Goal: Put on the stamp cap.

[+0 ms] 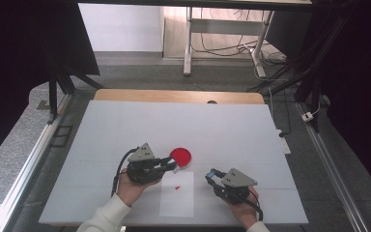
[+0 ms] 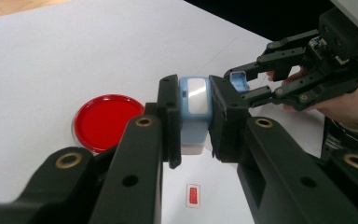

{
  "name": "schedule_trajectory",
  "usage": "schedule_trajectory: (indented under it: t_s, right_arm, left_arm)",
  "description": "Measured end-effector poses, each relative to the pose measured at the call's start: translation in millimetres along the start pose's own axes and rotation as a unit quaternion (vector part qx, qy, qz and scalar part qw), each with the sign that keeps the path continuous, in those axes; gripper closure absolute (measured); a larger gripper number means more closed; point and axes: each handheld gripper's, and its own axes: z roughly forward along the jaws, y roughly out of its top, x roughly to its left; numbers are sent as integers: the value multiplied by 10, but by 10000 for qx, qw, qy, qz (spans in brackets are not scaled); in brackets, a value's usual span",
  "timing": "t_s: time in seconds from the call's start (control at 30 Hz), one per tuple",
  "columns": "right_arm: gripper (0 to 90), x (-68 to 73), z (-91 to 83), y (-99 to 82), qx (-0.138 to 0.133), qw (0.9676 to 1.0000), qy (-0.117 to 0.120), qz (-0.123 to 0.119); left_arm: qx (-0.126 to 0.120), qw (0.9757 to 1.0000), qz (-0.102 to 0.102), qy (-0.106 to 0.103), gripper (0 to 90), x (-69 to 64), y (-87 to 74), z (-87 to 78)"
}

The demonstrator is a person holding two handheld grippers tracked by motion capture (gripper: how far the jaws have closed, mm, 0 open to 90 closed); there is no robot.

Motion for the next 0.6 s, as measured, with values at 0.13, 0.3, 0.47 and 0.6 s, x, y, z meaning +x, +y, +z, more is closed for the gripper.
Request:
schedule_trajectory:
  t_s: [0.13, 0.3, 0.47, 0.6]
  right_arm:
    - [640, 49, 38, 25, 31, 10000, 62, -49]
    - [640, 112, 89, 49, 22, 9999, 127, -53]
    - [640, 150, 135, 64, 7, 9999, 158, -68]
    - [640, 172, 149, 77, -21, 9998, 155, -90]
  left_arm:
    - [-31, 10000, -30, -23, 751, -9, 7, 4]
    - [-39, 10000, 4, -34, 751, -27, 22, 10]
    - [-36, 10000, 14, -41, 751, -37, 30, 32]
    - [-41, 10000, 25, -31, 751, -51, 36, 42]
